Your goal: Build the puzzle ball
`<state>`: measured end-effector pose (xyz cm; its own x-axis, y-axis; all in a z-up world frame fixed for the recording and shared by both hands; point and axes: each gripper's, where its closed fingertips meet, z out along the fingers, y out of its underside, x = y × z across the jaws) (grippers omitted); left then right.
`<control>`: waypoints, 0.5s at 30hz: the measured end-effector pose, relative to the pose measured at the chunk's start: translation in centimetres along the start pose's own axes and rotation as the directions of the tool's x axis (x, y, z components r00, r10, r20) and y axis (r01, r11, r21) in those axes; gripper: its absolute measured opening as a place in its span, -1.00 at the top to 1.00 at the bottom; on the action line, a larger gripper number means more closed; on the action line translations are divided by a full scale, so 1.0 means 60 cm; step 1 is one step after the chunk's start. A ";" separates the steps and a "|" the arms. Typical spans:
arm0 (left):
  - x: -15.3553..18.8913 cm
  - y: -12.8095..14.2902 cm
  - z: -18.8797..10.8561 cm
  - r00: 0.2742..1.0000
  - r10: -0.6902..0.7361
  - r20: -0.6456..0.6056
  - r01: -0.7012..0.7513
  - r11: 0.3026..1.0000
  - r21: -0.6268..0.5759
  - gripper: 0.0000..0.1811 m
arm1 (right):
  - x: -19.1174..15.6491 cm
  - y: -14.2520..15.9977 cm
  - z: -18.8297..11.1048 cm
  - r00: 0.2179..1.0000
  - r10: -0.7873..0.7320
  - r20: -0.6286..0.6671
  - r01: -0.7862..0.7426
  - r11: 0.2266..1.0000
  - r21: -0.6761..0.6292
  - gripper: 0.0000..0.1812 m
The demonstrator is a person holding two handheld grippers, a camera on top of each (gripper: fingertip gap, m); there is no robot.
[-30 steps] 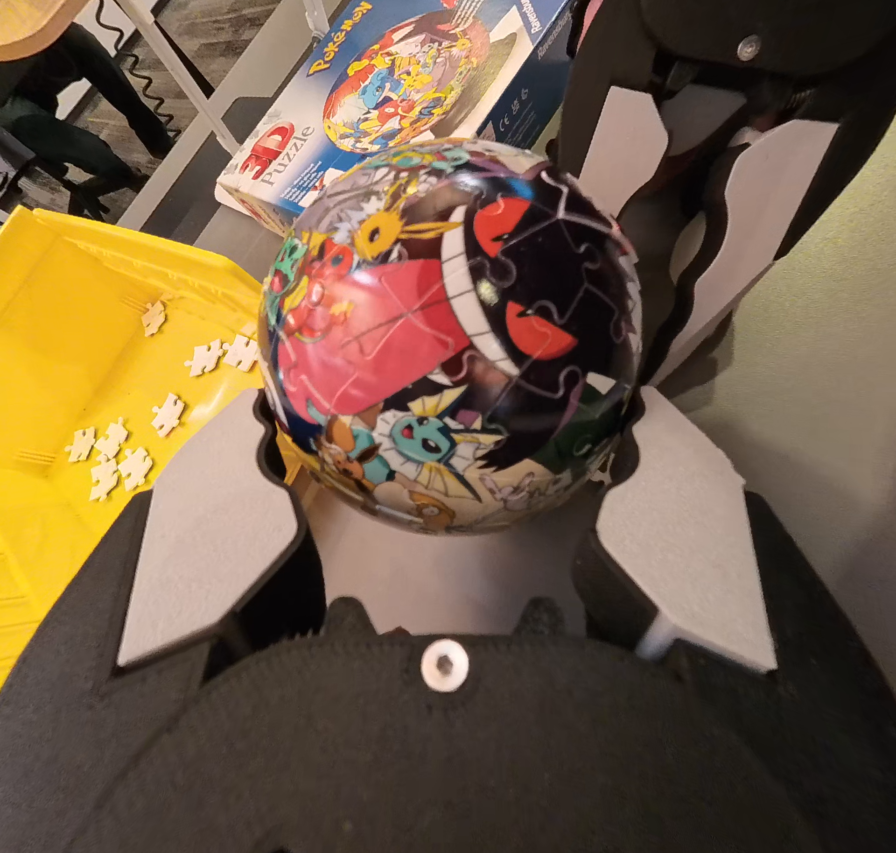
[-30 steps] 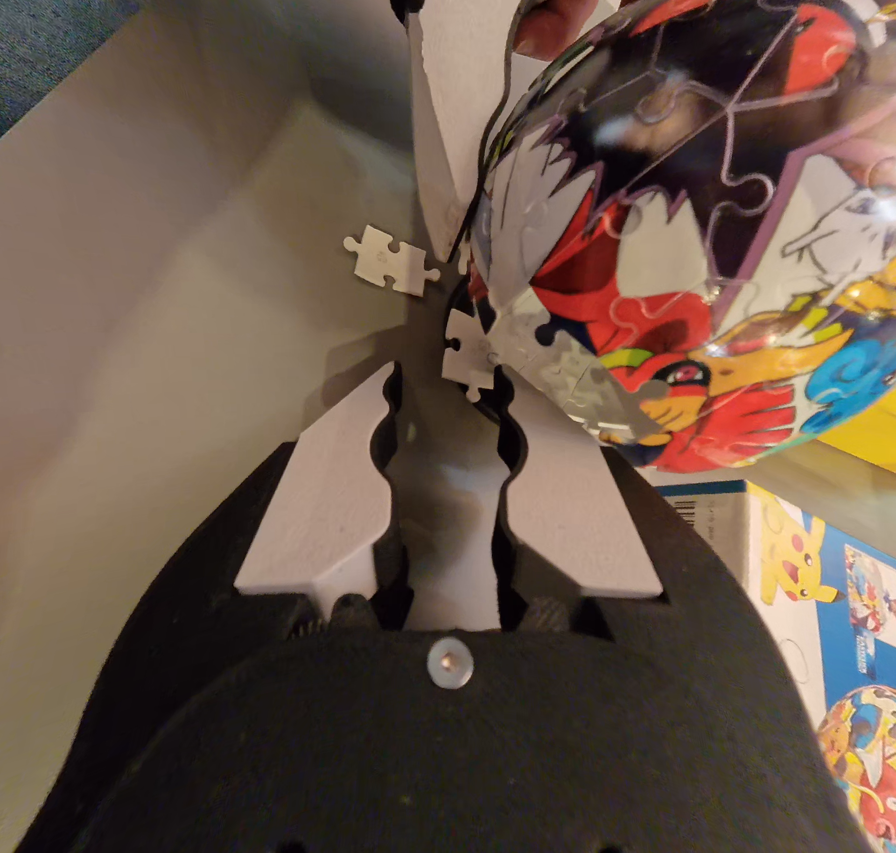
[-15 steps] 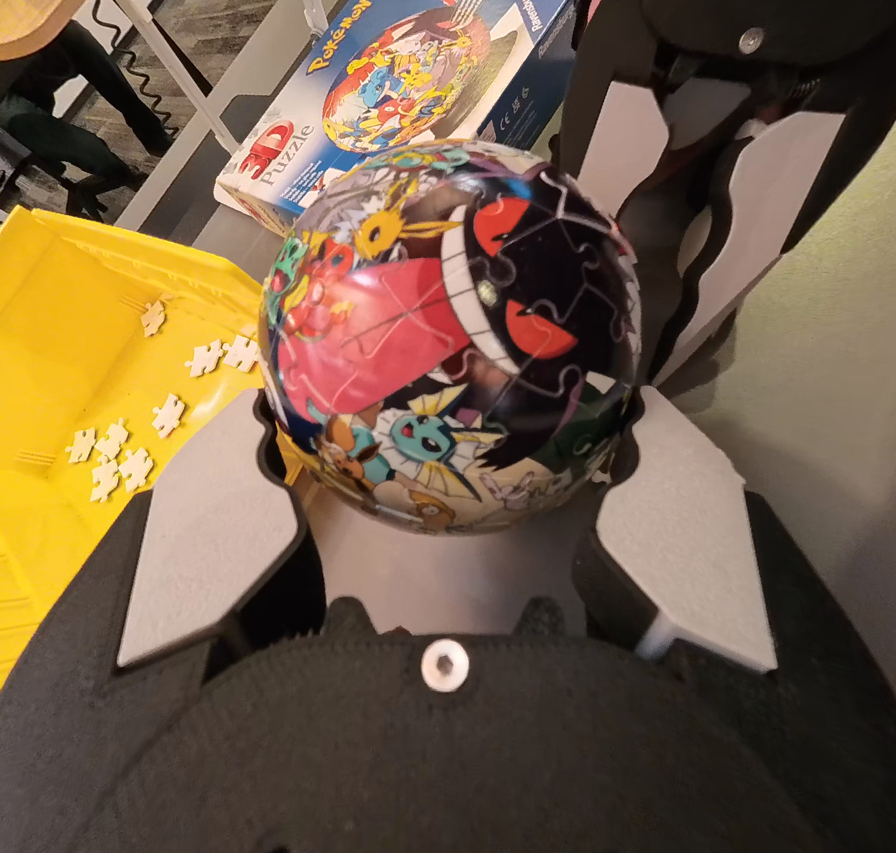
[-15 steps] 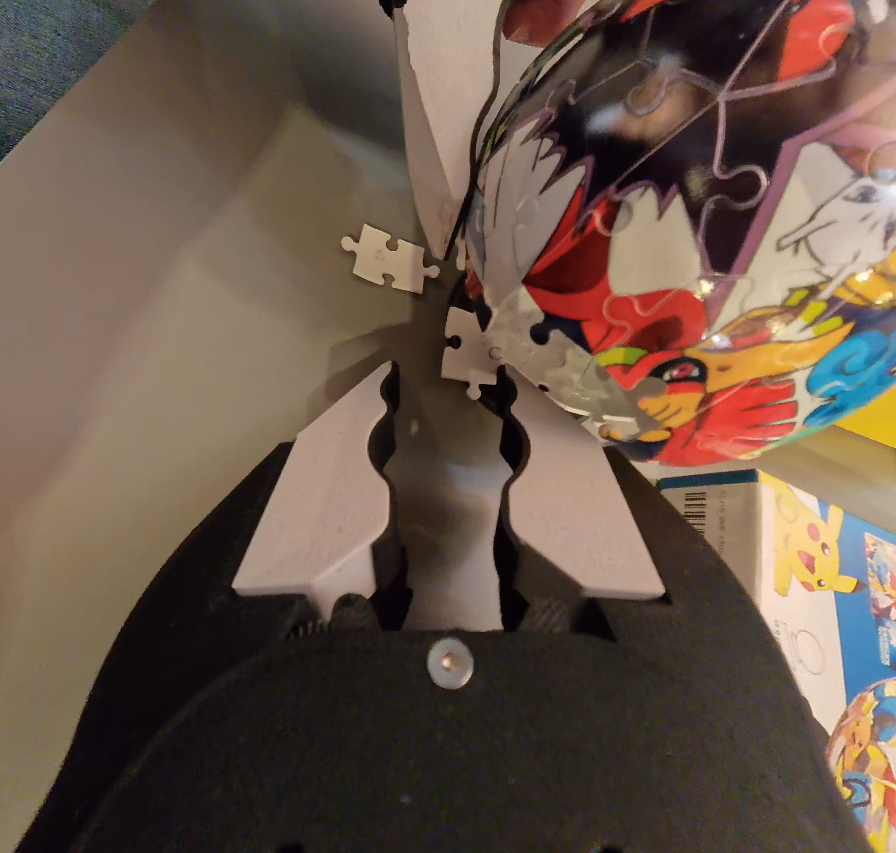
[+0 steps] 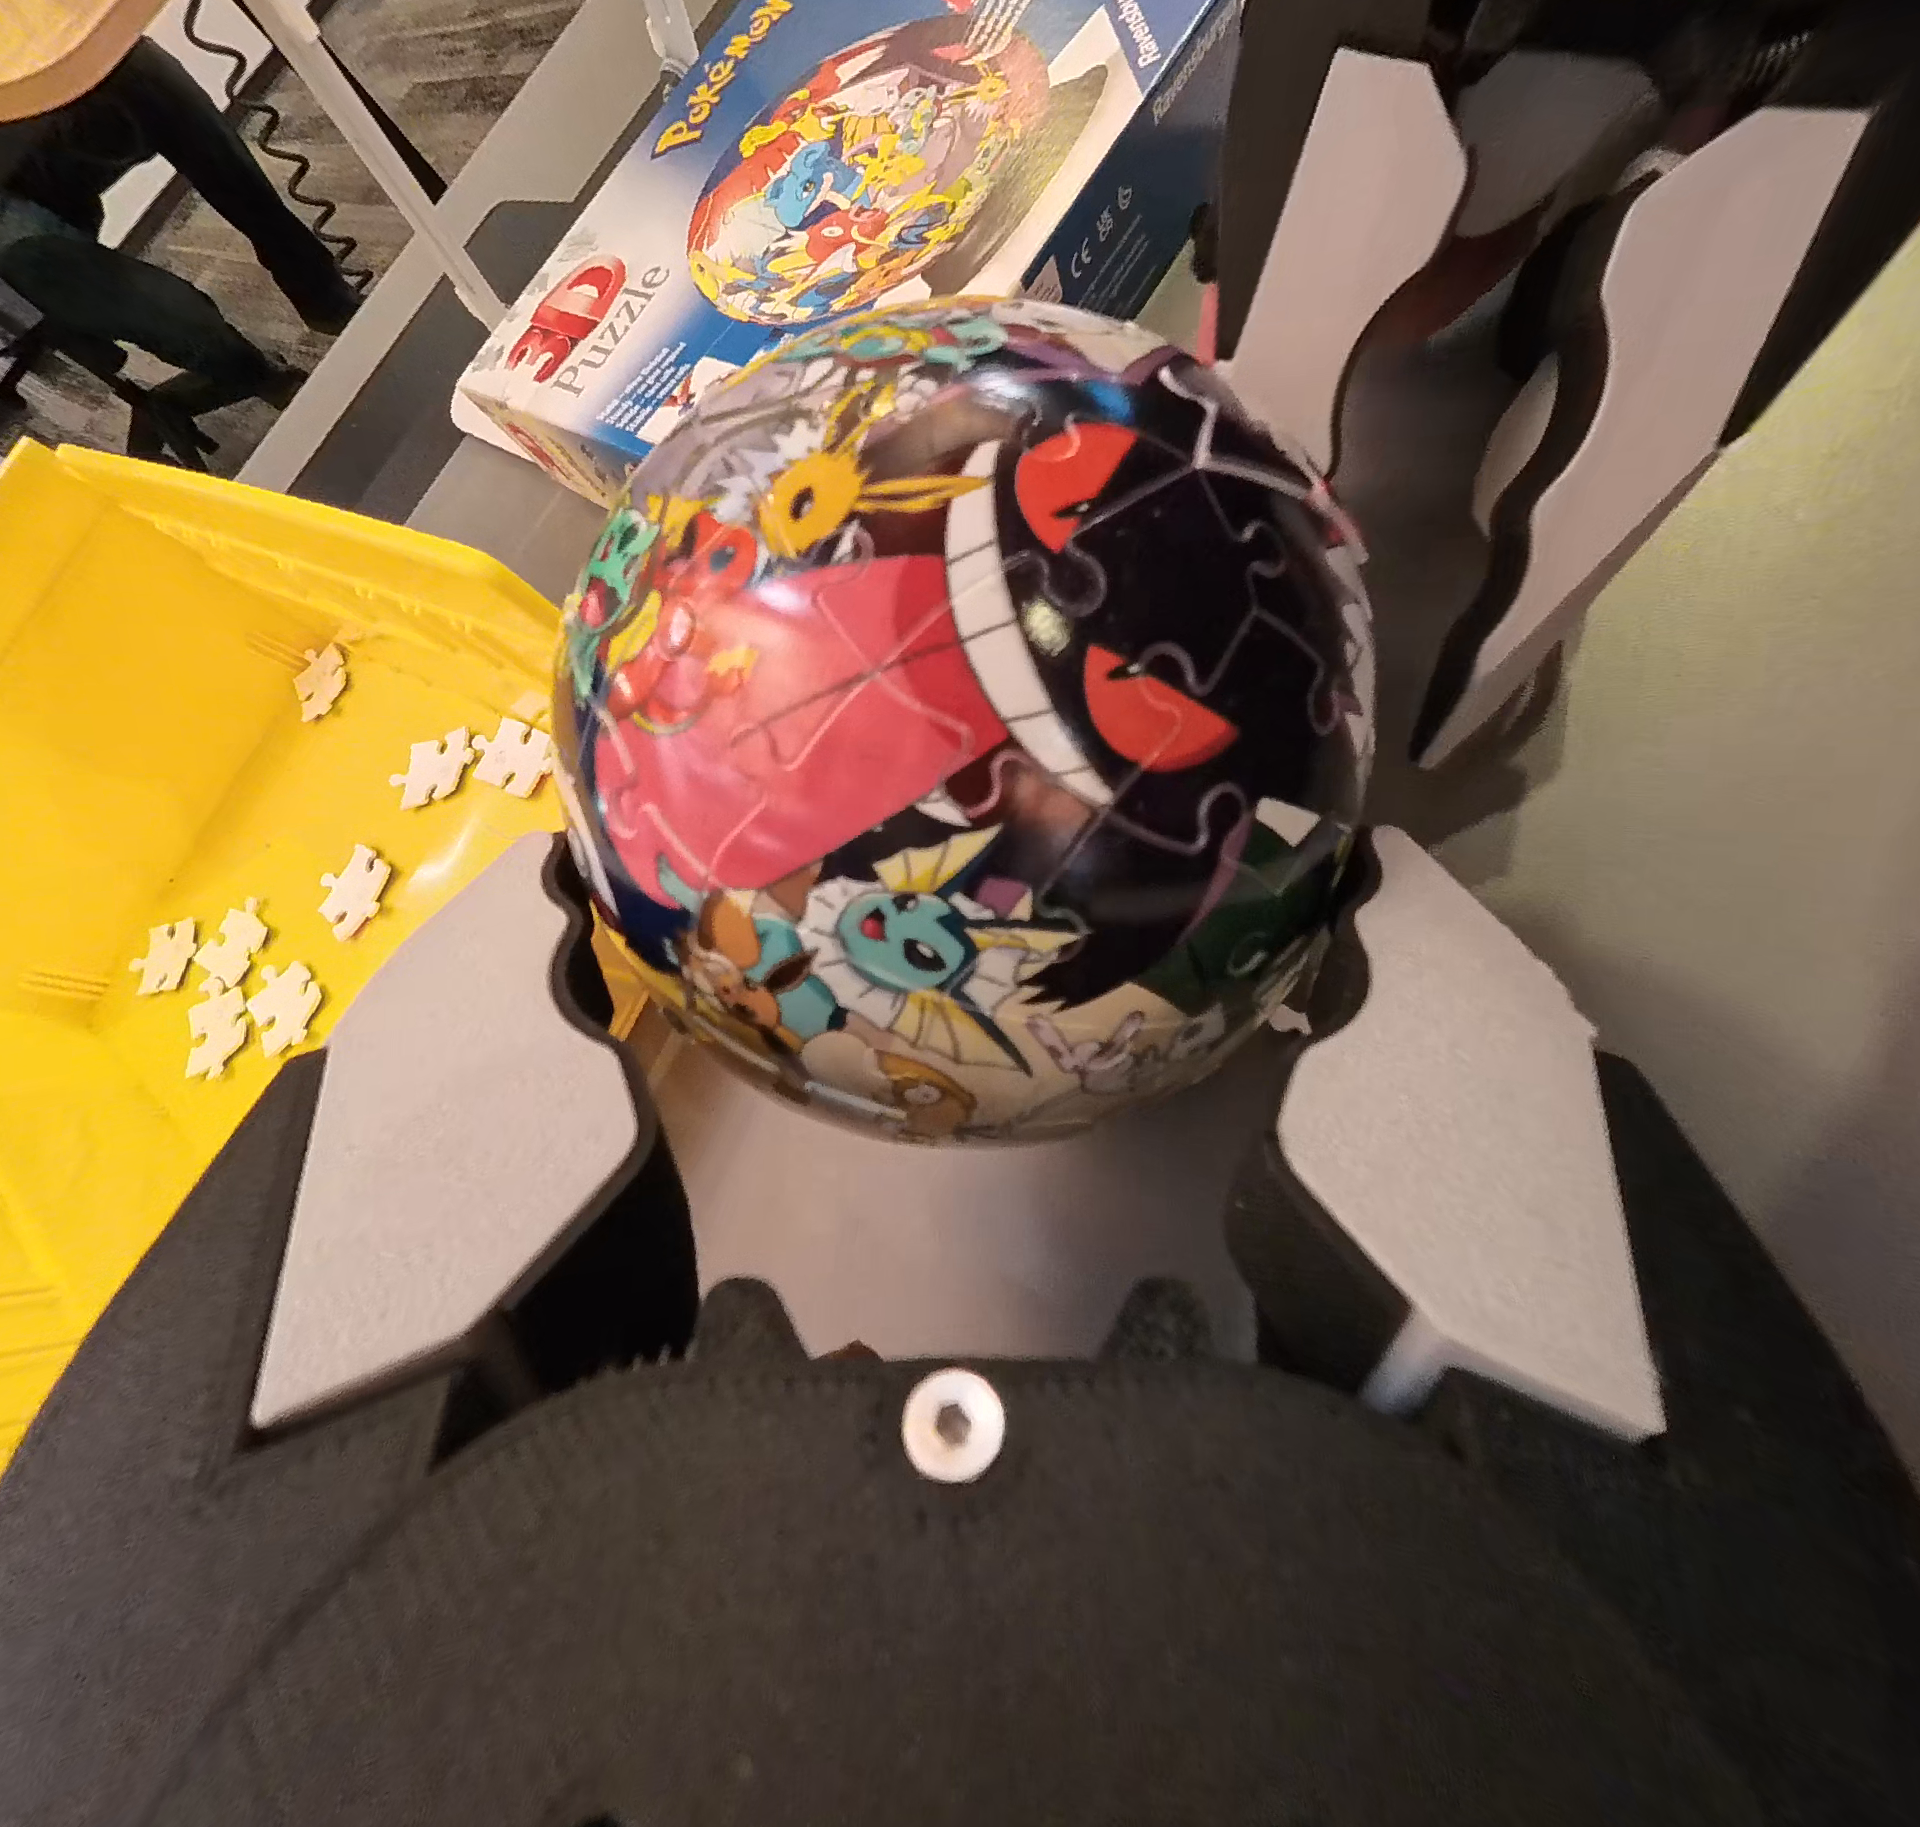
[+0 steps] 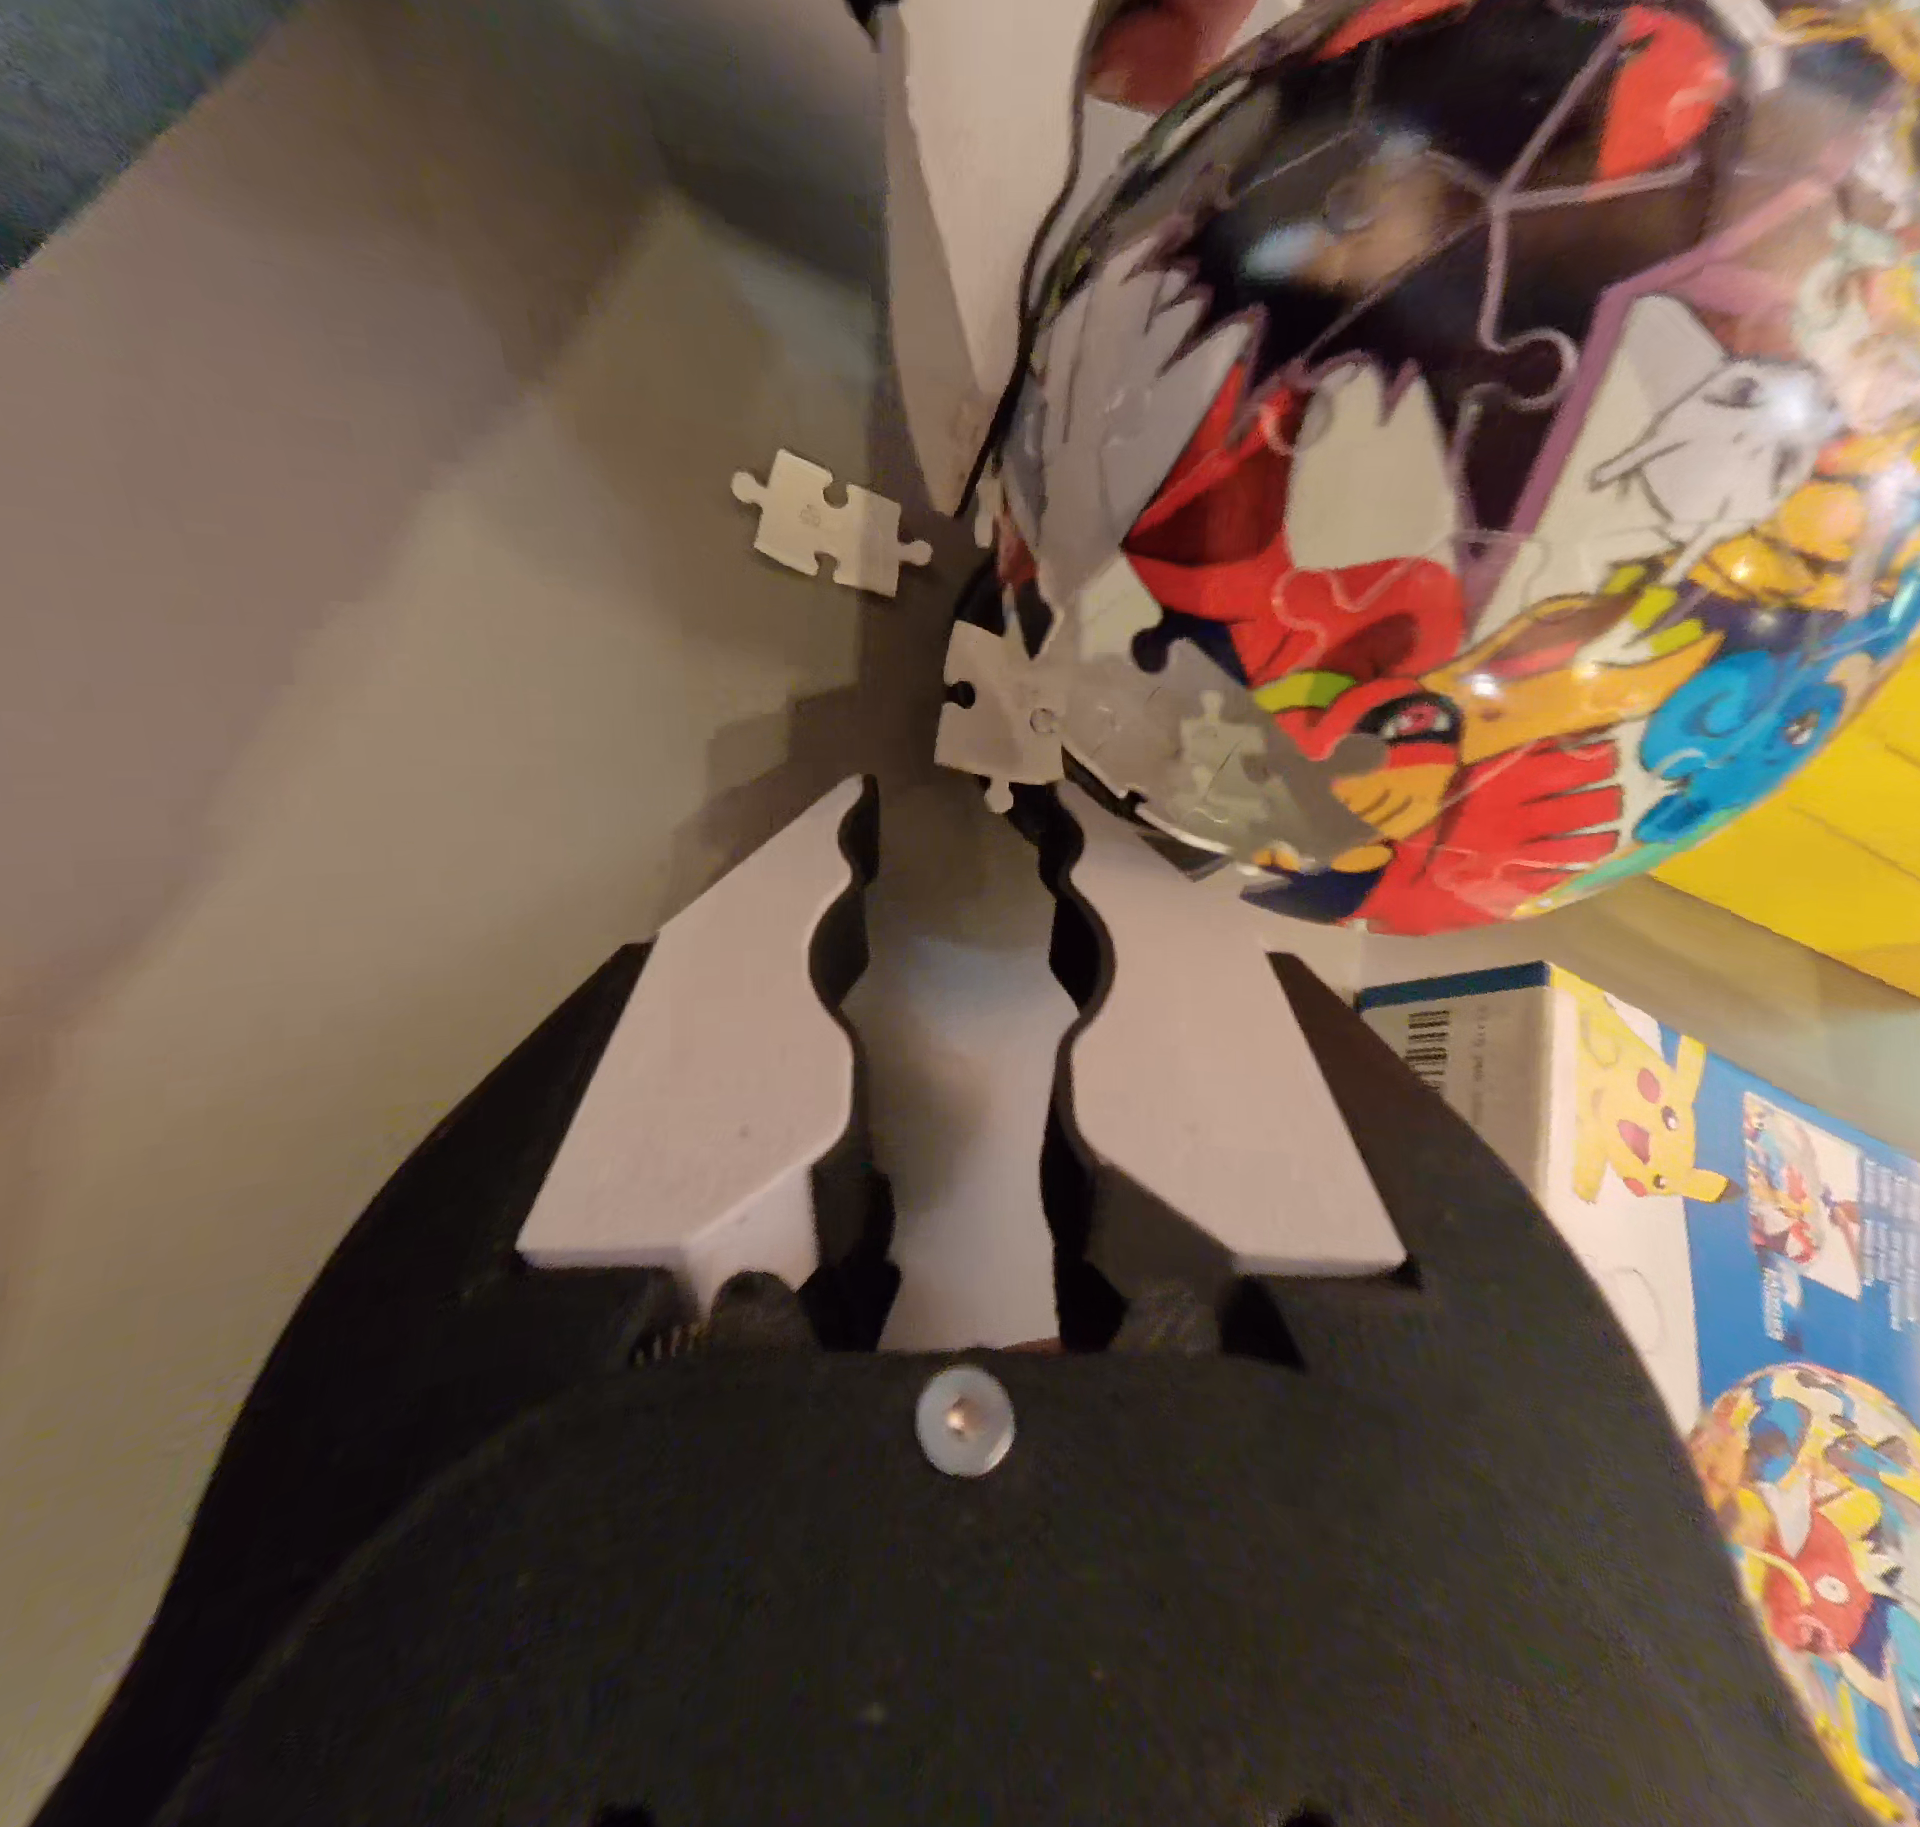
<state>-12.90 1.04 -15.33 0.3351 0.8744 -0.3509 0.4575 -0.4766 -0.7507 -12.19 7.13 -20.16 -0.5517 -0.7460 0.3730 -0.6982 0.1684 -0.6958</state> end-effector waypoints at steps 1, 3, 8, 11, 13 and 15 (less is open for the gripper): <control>0.000 0.000 0.000 1.000 0.000 0.000 0.000 1.000 0.002 -0.45 | -0.001 -0.002 0.000 1.000 -0.025 -0.009 0.025 1.000 0.013 0.72; 0.000 -0.001 0.000 1.000 0.001 -0.001 -0.001 1.000 0.001 -0.45 | 0.001 0.000 0.003 0.995 -0.088 -0.042 0.088 0.996 -0.002 0.73; 0.000 -0.001 0.001 1.000 -0.001 -0.002 0.001 1.000 0.005 -0.45 | -0.007 -0.009 0.010 0.971 -0.215 -0.102 0.216 0.976 -0.008 0.82; -0.001 -0.001 0.001 1.000 -0.001 -0.003 0.001 1.000 0.004 -0.45 | -0.008 -0.013 0.014 0.955 -0.264 -0.134 0.264 0.964 -0.020 0.89; 0.000 -0.001 0.000 1.000 -0.001 -0.001 0.001 1.000 0.004 -0.45 | -0.006 -0.013 0.017 0.944 -0.289 -0.159 0.287 0.957 -0.033 0.99; 0.000 0.000 0.000 1.000 -0.002 0.000 0.002 1.000 0.003 -0.45 | -0.004 -0.010 0.018 0.941 -0.297 -0.163 0.294 0.955 -0.042 0.99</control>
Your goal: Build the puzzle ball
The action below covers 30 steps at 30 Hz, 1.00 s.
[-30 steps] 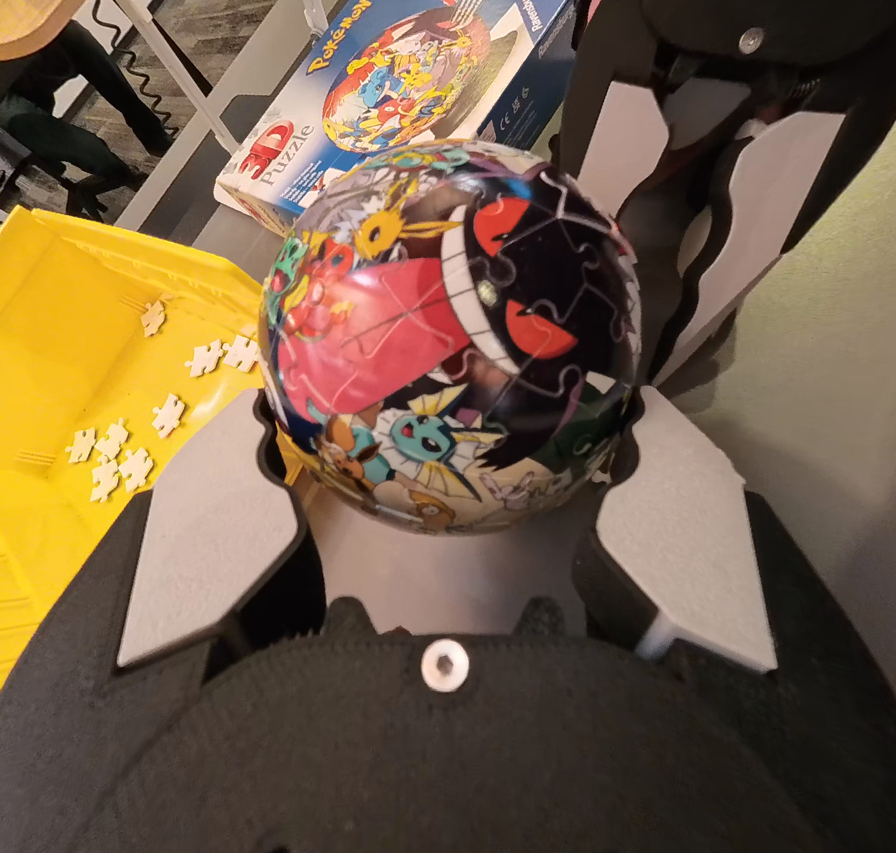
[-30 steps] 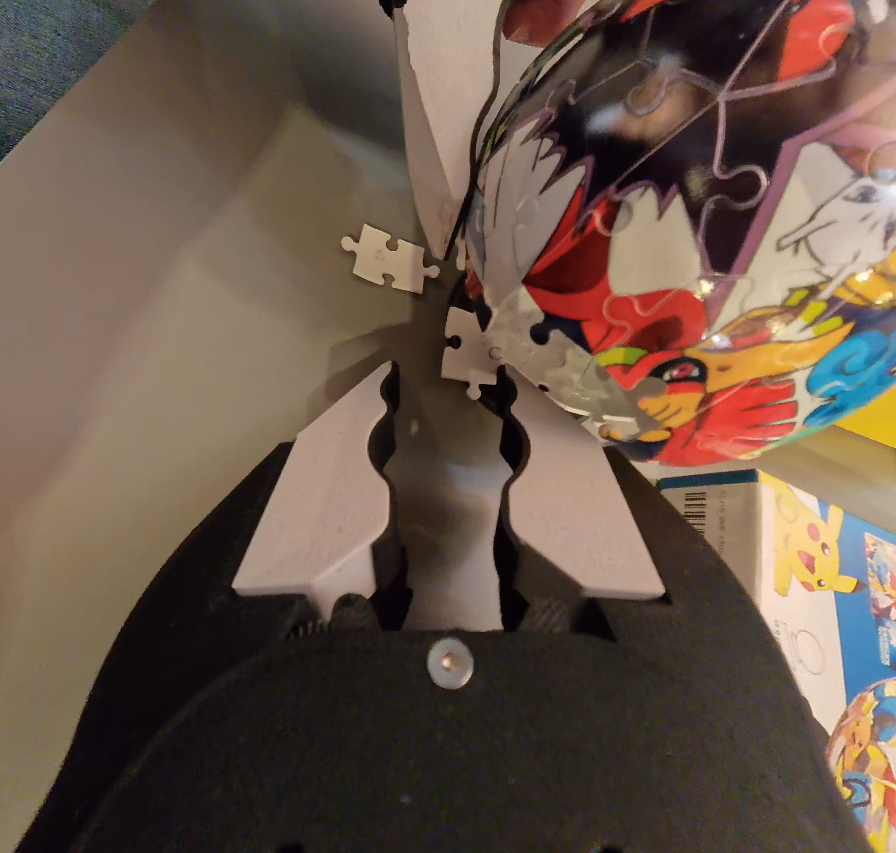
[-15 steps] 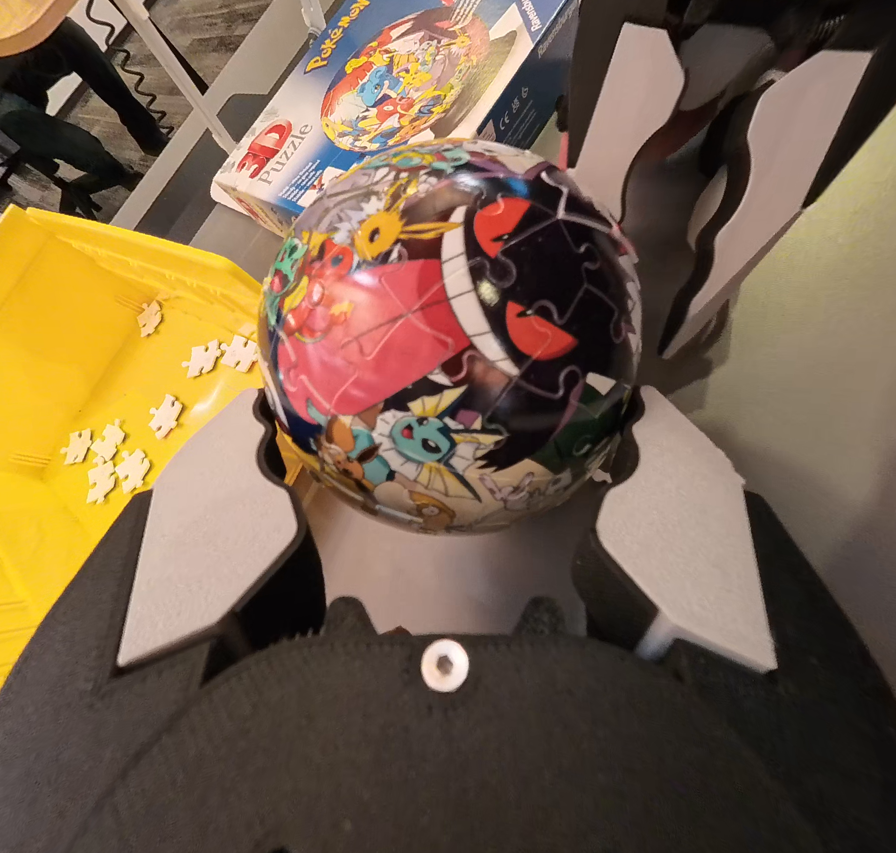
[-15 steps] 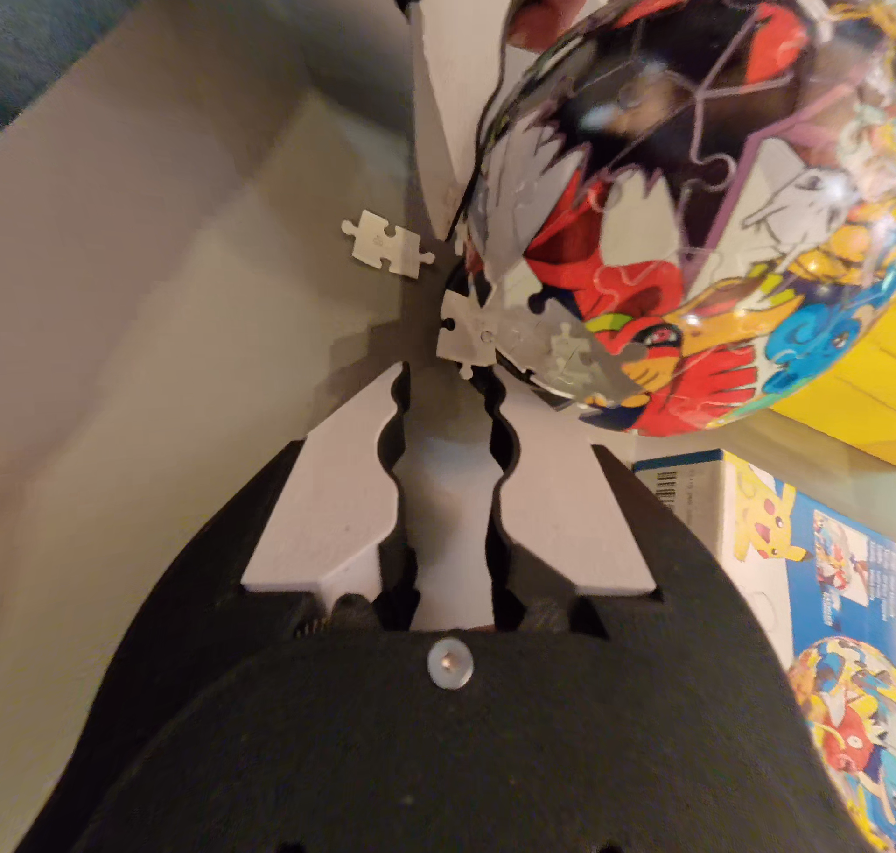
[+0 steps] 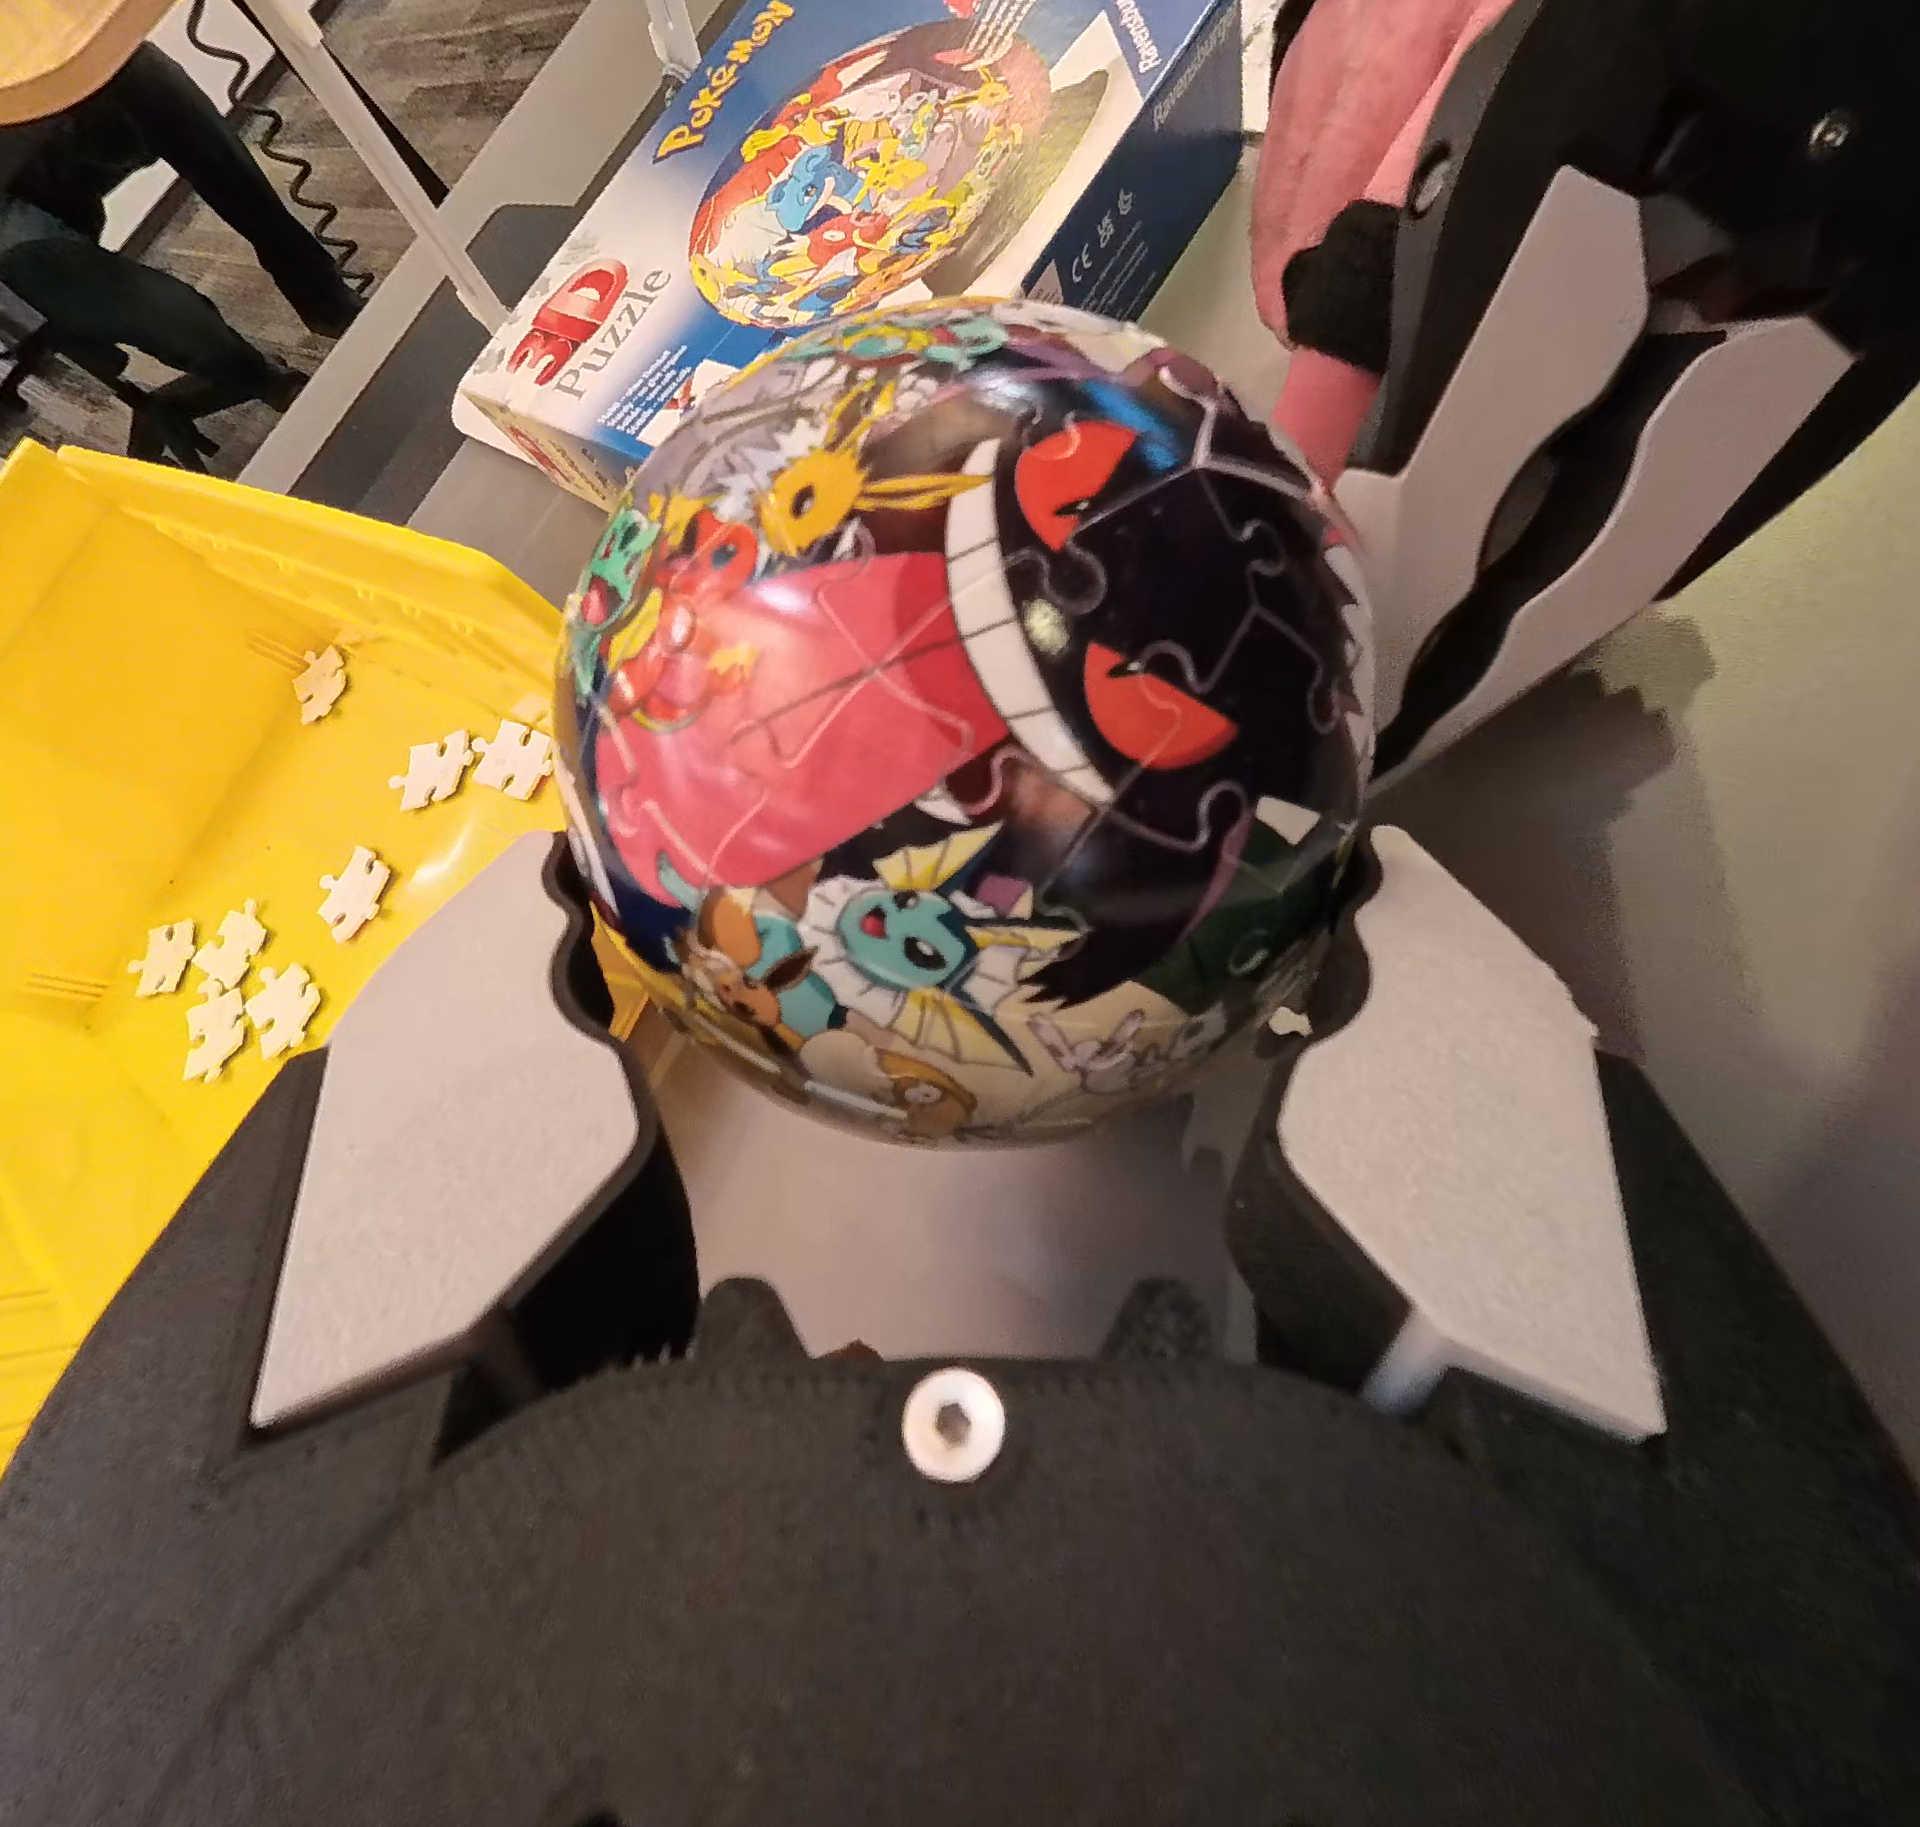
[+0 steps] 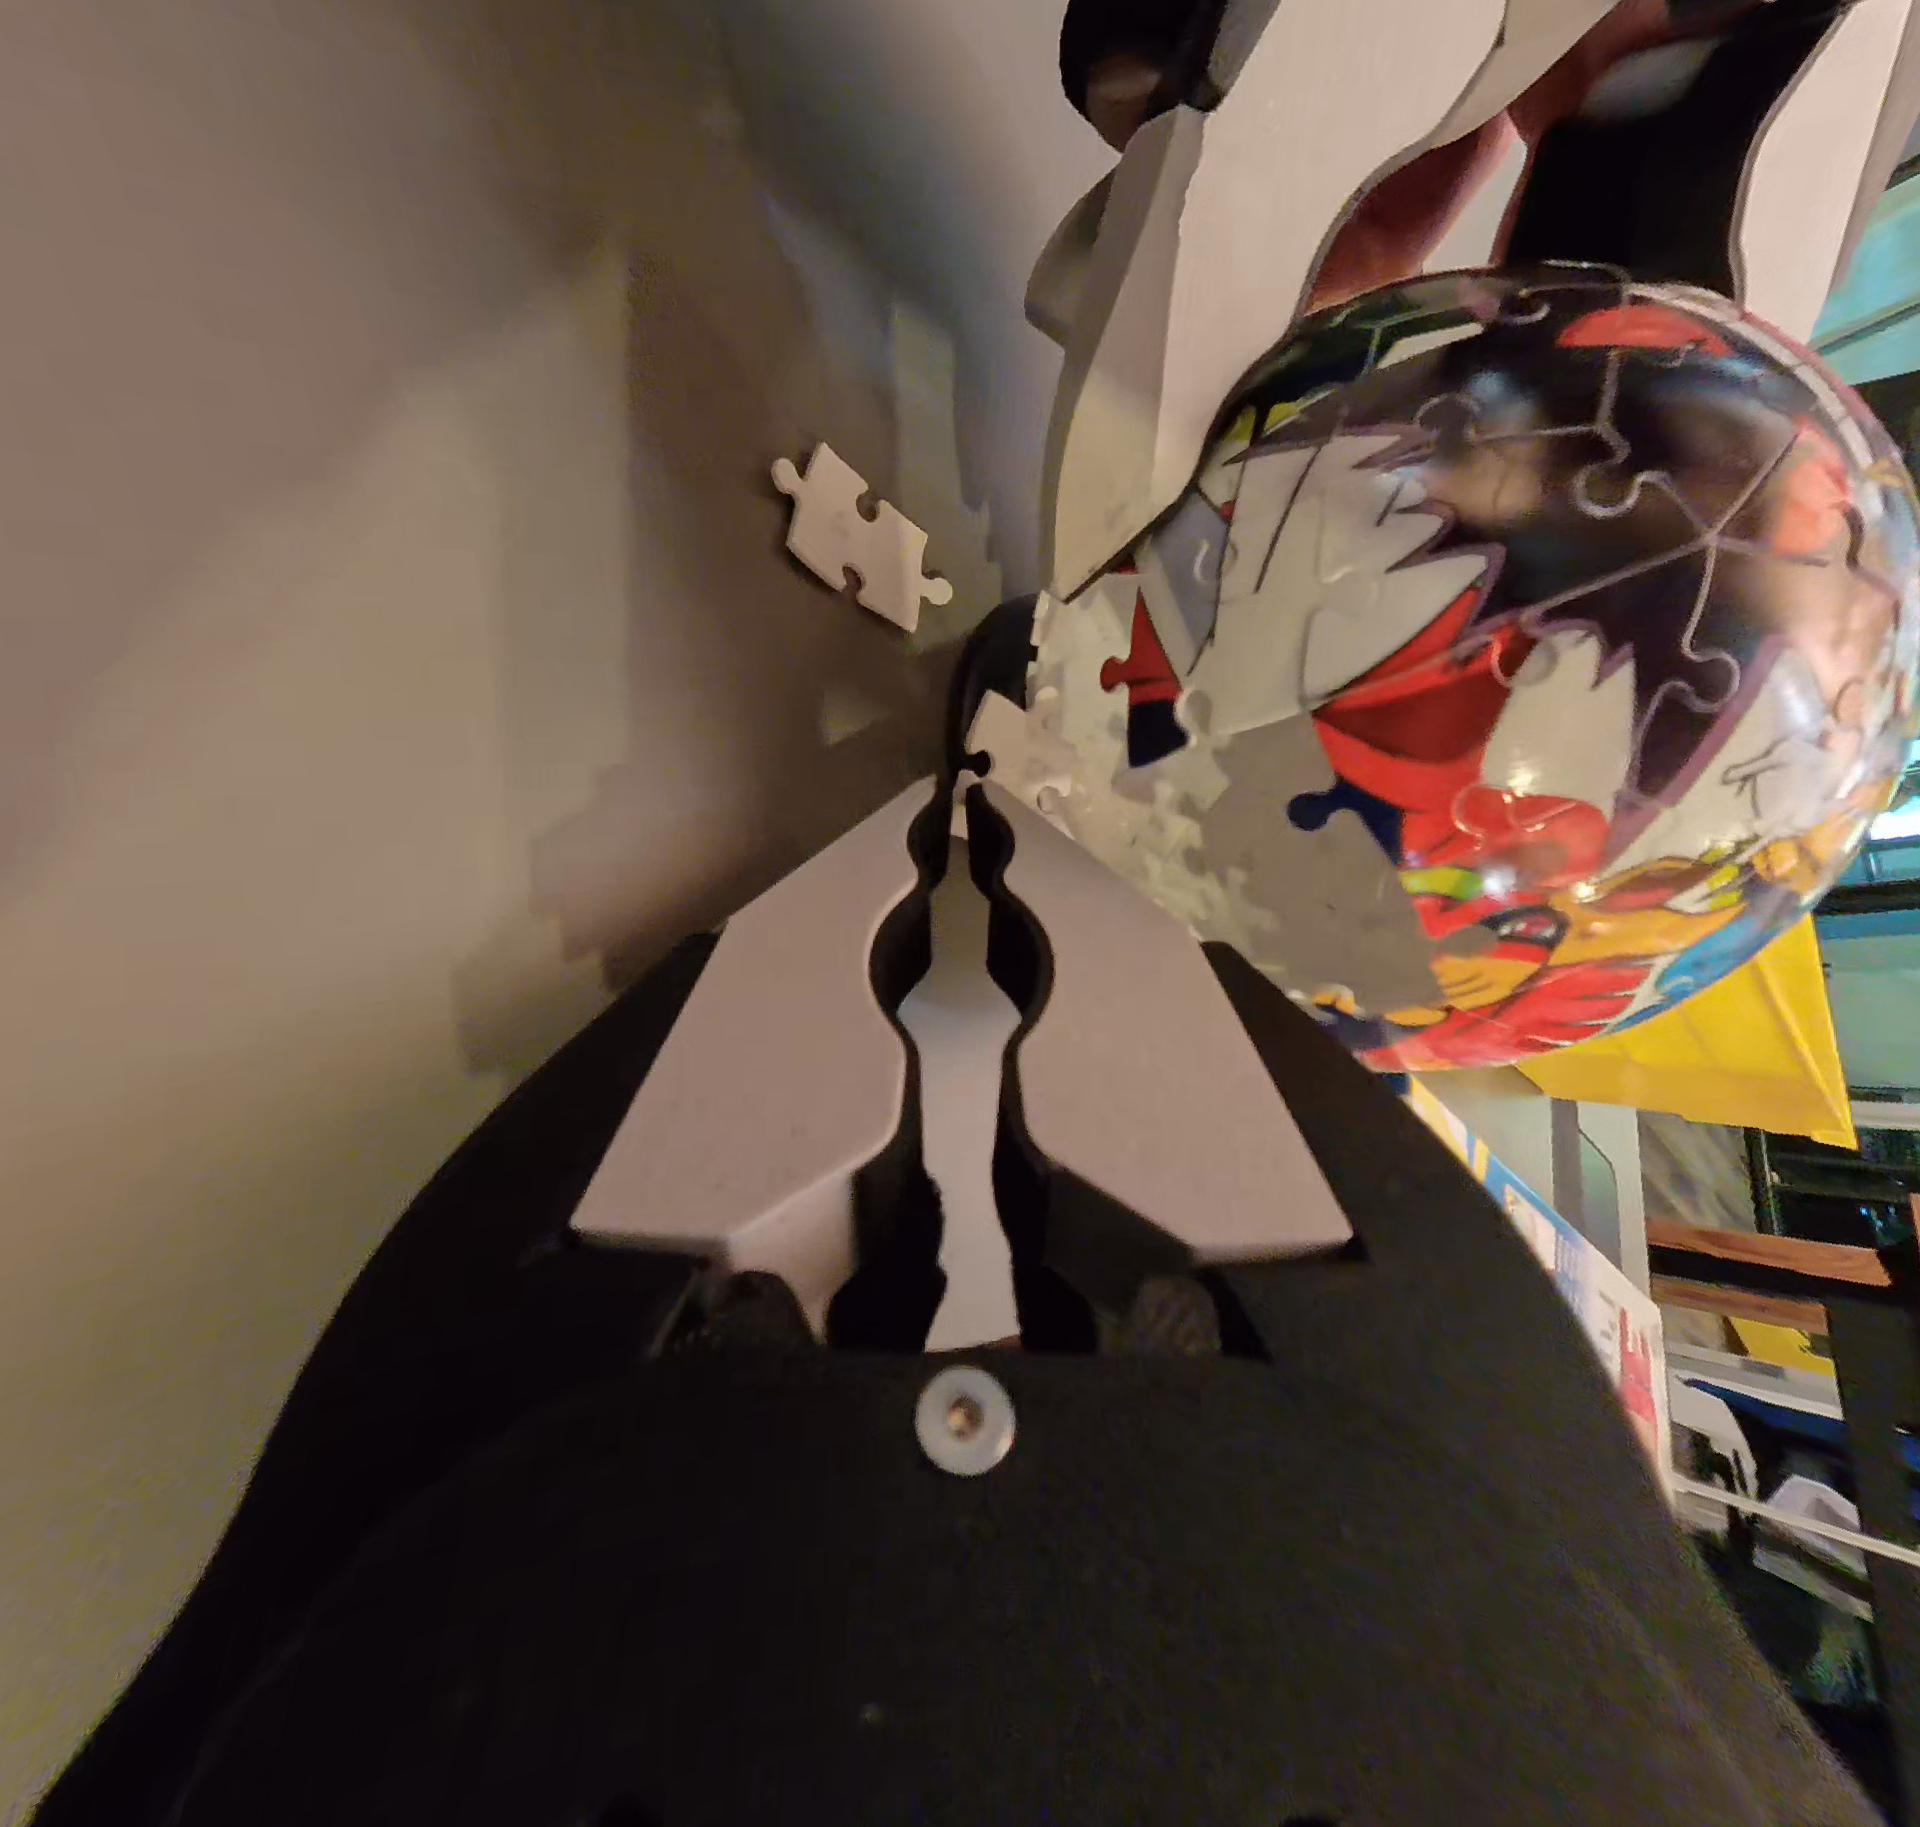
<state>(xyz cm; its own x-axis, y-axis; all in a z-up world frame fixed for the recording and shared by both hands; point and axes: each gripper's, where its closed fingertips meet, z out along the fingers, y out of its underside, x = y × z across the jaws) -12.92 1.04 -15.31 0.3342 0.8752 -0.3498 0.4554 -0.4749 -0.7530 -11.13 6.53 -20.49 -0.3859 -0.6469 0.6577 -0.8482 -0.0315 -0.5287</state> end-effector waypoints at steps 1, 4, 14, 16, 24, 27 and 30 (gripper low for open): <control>0.000 0.000 0.000 1.000 0.000 0.001 0.000 1.000 0.000 -0.45 | 0.001 0.000 -0.001 1.000 0.004 0.000 -0.004 1.000 0.003 1.00; -0.001 0.001 0.000 1.000 0.000 0.004 0.000 1.000 -0.002 -0.45 | 0.005 0.000 -0.006 1.000 -0.005 -0.008 0.005 1.000 0.006 1.00; -0.004 0.001 0.002 1.000 -0.001 0.005 0.001 1.000 0.000 -0.45 | 0.020 0.012 -0.016 1.000 0.011 -0.017 -0.012 1.000 -0.003 1.00; -0.004 0.001 0.002 1.000 0.000 0.005 0.000 1.000 0.000 -0.45 | 0.022 0.014 -0.017 1.000 0.016 -0.017 -0.016 1.000 -0.004 1.00; -0.004 0.000 0.002 1.000 0.003 0.004 -0.003 1.000 0.001 -0.45 | 0.032 0.014 -0.020 0.999 0.034 -0.039 -0.034 0.999 0.001 1.00; -0.003 0.000 0.003 1.000 0.002 0.003 -0.002 1.000 0.003 -0.45 | 0.029 0.019 -0.019 0.999 0.035 -0.027 -0.035 0.999 0.000 1.00; -0.003 0.000 0.003 1.000 0.003 0.002 -0.003 1.000 0.002 -0.45 | 0.035 0.017 -0.025 0.998 0.064 -0.022 -0.064 0.998 0.015 1.00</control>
